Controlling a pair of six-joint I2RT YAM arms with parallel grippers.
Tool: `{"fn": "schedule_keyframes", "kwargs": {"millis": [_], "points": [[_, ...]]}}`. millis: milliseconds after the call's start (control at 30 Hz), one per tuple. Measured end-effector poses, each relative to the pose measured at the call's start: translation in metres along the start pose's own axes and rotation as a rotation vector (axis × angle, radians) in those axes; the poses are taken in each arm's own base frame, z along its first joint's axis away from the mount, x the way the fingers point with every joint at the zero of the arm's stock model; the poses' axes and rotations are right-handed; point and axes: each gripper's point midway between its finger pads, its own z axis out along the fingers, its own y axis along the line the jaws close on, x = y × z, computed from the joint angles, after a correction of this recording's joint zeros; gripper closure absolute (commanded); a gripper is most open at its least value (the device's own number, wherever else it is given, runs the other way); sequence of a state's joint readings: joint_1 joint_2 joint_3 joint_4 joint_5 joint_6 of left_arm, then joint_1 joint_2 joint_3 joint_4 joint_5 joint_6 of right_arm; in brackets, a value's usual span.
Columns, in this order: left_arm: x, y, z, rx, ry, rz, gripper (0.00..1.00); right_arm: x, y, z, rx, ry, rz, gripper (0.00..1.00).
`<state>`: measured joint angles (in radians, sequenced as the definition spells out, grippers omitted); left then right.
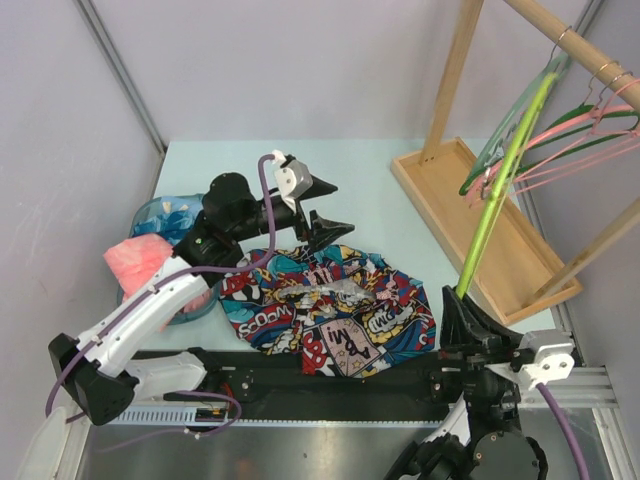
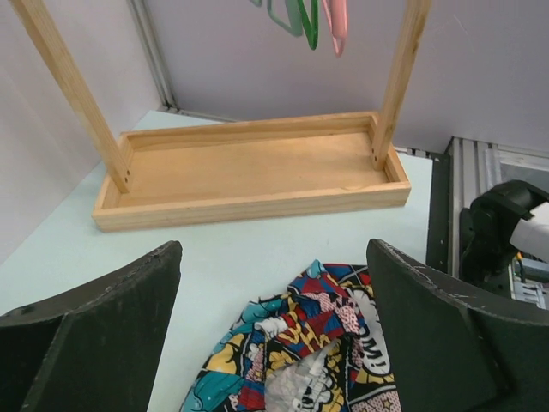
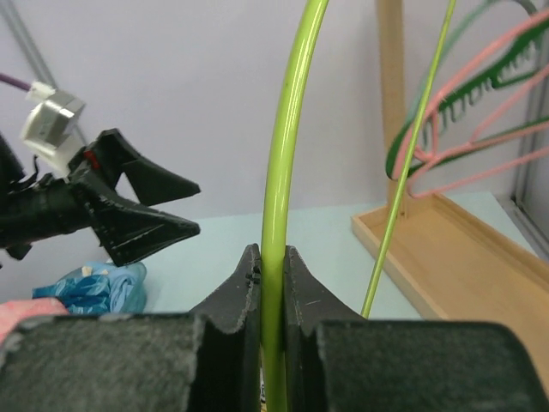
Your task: Place the shorts on the hanger
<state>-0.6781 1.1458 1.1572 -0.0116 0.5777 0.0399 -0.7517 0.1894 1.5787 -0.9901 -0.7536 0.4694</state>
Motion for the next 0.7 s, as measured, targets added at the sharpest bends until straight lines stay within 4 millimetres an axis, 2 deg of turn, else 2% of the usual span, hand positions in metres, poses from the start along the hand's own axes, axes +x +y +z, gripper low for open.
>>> {"fn": "schedule_keyframes", "kwargs": {"millis": [167, 267, 333, 467, 600, 700], "points": [[-0.012, 0.005, -0.005, -0.048, -0.047, 0.015, 0.07, -0.02, 0.028, 0.01, -0.15, -0.024, -0.051, 1.0], [-0.018, 0.007, -0.008, -0.072, -0.065, 0.026, 0.06, -0.029, 0.034, 0.023, -0.212, 0.004, -0.04, 1.0], [-0.023, 0.01, -0.011, -0.093, -0.081, 0.034, 0.07, -0.035, 0.032, 0.04, -0.252, 0.046, -0.009, 1.0], [-0.028, 0.016, -0.013, -0.126, -0.093, 0.027, 0.06, -0.044, 0.002, 0.082, -0.271, 0.135, 0.103, 1.0], [-0.034, 0.025, -0.014, -0.16, -0.095, 0.024, 0.06, -0.049, -0.049, 0.122, -0.235, 0.206, 0.263, 1.0], [-0.038, 0.032, -0.013, -0.181, -0.099, 0.026, 0.06, -0.054, -0.078, 0.144, -0.222, 0.227, 0.357, 1.0]]}}
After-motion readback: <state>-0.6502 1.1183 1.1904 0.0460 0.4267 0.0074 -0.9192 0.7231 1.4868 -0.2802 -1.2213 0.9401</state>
